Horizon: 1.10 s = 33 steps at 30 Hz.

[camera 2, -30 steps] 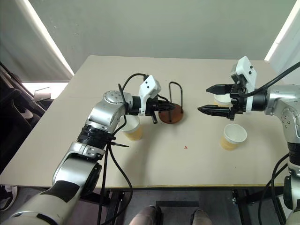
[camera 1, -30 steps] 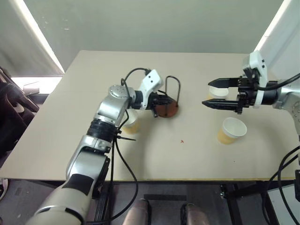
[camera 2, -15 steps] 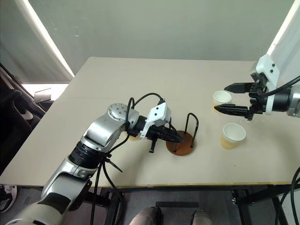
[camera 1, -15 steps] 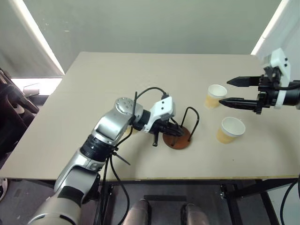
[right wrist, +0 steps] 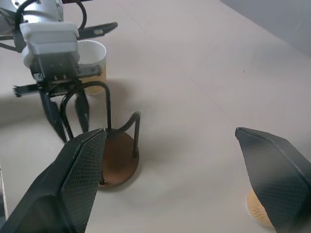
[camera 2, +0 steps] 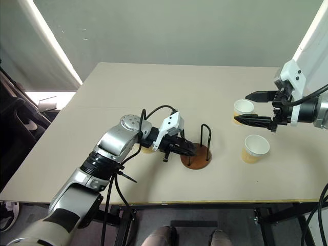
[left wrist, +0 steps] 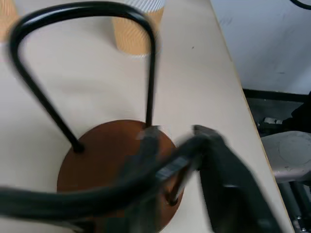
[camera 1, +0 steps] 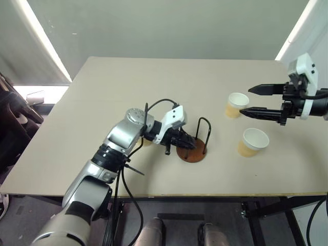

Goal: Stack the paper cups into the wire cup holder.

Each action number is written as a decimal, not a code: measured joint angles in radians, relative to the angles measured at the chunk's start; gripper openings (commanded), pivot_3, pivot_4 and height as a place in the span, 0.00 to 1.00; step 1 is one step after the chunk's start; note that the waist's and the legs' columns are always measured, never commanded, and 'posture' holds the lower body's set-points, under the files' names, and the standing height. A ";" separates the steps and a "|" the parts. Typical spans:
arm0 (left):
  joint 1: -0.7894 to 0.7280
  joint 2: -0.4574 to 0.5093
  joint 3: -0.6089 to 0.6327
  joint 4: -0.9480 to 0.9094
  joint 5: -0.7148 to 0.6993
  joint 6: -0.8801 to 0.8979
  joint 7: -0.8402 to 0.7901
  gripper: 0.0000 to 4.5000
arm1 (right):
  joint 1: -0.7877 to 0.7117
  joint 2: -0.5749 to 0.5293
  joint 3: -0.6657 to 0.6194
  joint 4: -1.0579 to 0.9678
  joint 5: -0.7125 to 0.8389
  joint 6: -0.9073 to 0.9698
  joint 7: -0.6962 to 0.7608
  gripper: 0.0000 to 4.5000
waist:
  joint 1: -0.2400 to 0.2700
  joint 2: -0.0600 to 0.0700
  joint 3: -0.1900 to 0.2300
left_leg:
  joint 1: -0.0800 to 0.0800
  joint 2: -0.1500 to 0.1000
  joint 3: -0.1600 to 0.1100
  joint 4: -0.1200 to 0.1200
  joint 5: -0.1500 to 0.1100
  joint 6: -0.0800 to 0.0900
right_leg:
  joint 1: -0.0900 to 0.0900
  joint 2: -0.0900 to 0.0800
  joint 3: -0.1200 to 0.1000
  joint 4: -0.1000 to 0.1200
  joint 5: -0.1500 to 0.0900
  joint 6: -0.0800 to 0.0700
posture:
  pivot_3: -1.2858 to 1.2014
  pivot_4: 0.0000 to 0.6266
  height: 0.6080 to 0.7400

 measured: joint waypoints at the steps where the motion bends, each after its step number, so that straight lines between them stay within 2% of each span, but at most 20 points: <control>1: -0.001 -0.001 0.000 0.010 0.000 0.000 -0.002 0.60 | 0.000 0.001 0.002 0.000 0.000 -0.001 0.000 0.99 | 0.000 0.000 0.000 | 0.000 0.000 0.000 0.000 0.000 0.000 | 0.000 0.000 0.000 0.000 0.000 0.000 | 0.52 0.24 1.00; 6: -0.004 0.000 -0.001 0.034 0.003 -0.009 -0.022 0.99 | -0.001 0.008 0.003 0.000 0.000 -0.004 0.000 0.99 | 0.000 0.000 0.000 | 0.000 0.000 0.000 0.000 0.000 -0.001 | 0.000 0.000 0.000 -0.001 0.000 0.001 | 0.52 0.24 1.00; 9: 0.001 0.029 -0.022 -0.007 0.023 -0.013 -0.030 0.99 | -0.004 0.011 0.008 0.001 0.000 -0.004 0.000 0.99 | 0.000 0.000 0.000 | 0.000 0.000 0.000 0.000 0.000 -0.001 | 0.000 0.000 0.000 -0.001 0.000 0.001 | 0.52 0.24 1.00; 13: 0.089 0.097 -0.048 -0.215 0.036 0.011 -0.017 0.99 | -0.029 0.015 0.025 0.018 -0.014 -0.026 0.004 0.99 | -0.003 0.000 0.000 | 0.000 0.000 0.000 0.000 -0.001 -0.001 | -0.001 0.000 0.000 -0.001 -0.001 0.000 | 0.52 0.24 1.00; 18: 0.105 0.153 -0.060 -0.334 0.038 0.045 -0.002 0.99 | -0.078 0.036 0.079 0.064 -0.051 -0.074 0.026 0.99 | -0.006 0.000 0.000 | 0.001 0.000 0.000 0.000 -0.002 0.002 | 0.000 0.000 0.000 0.000 -0.004 -0.005 | 0.52 0.24 1.00; 29: 0.069 0.232 -0.032 -0.317 0.048 0.017 0.013 0.99 | -0.233 0.130 0.215 0.284 -0.209 -0.246 0.092 0.99 | -0.010 0.000 0.000 | 0.001 0.001 -0.001 -0.001 -0.002 0.003 | -0.001 0.000 -0.001 0.000 -0.003 -0.009 | 0.52 0.24 1.00; 33: 0.033 0.259 0.043 -0.264 0.040 0.006 0.031 0.99 | -0.298 0.166 0.284 0.442 -0.315 -0.355 0.122 0.99 | -0.012 0.000 0.000 | 0.000 0.001 -0.001 -0.002 -0.002 0.003 | -0.003 0.000 -0.001 0.000 -0.003 -0.009 | 0.52 0.24 1.00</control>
